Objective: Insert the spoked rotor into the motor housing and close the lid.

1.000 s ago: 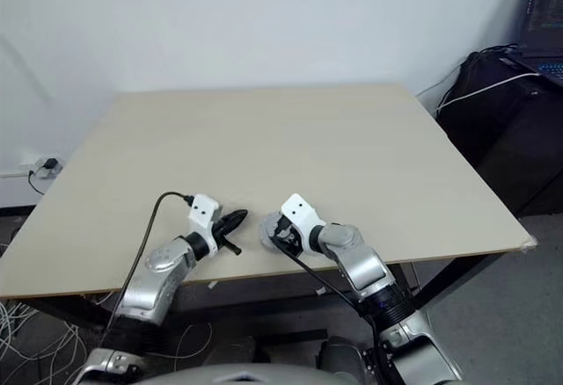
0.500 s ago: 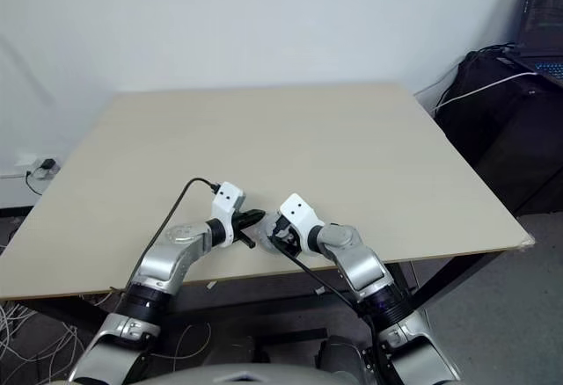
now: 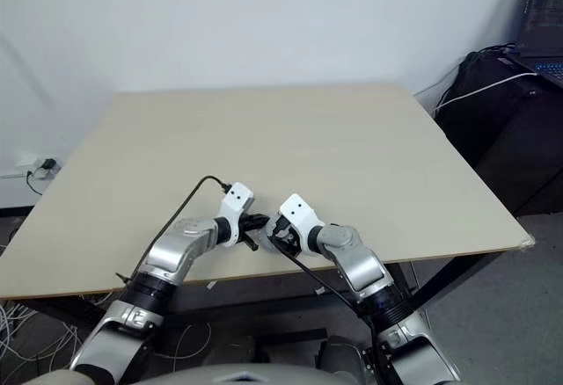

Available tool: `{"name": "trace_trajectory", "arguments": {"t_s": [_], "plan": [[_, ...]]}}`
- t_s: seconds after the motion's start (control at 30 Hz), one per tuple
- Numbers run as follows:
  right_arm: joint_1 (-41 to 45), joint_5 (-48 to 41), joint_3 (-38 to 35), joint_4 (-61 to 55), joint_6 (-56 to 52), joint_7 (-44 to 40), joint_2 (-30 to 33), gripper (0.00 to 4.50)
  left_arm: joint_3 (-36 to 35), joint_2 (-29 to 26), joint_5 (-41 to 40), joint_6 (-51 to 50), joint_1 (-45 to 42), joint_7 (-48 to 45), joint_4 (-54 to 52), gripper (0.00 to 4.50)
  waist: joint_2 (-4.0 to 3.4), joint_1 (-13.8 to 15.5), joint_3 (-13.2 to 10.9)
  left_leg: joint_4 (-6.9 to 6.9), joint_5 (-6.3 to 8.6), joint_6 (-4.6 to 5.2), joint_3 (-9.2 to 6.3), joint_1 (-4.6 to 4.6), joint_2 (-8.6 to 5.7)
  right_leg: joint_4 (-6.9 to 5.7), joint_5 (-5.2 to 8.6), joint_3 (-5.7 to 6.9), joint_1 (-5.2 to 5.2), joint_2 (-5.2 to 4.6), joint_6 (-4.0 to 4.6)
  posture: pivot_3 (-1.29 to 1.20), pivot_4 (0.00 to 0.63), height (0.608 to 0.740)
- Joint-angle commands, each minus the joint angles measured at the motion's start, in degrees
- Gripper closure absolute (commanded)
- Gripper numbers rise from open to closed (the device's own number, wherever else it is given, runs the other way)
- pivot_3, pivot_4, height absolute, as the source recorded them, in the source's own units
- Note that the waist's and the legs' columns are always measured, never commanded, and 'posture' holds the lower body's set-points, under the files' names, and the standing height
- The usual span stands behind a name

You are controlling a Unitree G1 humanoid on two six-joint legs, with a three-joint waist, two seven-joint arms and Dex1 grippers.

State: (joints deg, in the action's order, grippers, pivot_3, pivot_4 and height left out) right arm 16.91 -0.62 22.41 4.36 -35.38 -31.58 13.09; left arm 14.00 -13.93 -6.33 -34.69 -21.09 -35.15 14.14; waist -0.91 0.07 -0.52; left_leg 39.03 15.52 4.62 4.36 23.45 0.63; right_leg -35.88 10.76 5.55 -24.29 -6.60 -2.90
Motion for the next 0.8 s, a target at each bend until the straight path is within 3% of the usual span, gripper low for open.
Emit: {"name": "trace_trajectory", "arguments": {"t_s": [0.03,0.27,0.4,0.8], "plan": [[-1.29,2.73,0.9,3.71,-2.87,2.17,1.03,1.29,2.14,-0.82,0.37,-2.63,0.0,-2.21,-0.94,4.5,-0.03,0.0,0.02,0.0,0.0,0.0,-0.01,0.0,0.0,0.0,0.0,0.0,0.0,-0.01,0.0,0.0,0.0,0.74],[-1.31,2.02,0.75,2.83,-1.85,1.37,1.14,1.29,2.77,-1.01,0.11,-4.28,0.61,-3.9,-2.61,4.5,-0.03,0.01,0.03,-0.02,0.01,-0.02,-0.06,0.0,0.0,0.03,0.0,0.0,0.0,-0.01,0.0,0.0,0.0,0.74],[-1.29,1.17,0.21,2.23,-1.7,0.52,1.1,0.03,2.82,-0.92,0.22,-4.3,0.77,-3.92,-2.59,4.5,-0.02,0.05,0.02,-0.02,0.01,-0.02,-0.05,0.02,-0.01,0.05,0.0,0.0,-0.01,-0.03,0.0,0.0,0.0,0.74],[-2.4,-0.93,-0.09,-1.12,-2.33,-2.09,0.85,0.03,2.66,-0.52,-0.09,-4.04,1.61,-4.03,-2.58,4.5,0.02,0.5,-0.02,-0.07,0.07,-0.08,-0.06,0.08,-0.02,0.19,0.02,0.01,-0.04,0.01,0.03,0.0,0.0,0.74]]}}
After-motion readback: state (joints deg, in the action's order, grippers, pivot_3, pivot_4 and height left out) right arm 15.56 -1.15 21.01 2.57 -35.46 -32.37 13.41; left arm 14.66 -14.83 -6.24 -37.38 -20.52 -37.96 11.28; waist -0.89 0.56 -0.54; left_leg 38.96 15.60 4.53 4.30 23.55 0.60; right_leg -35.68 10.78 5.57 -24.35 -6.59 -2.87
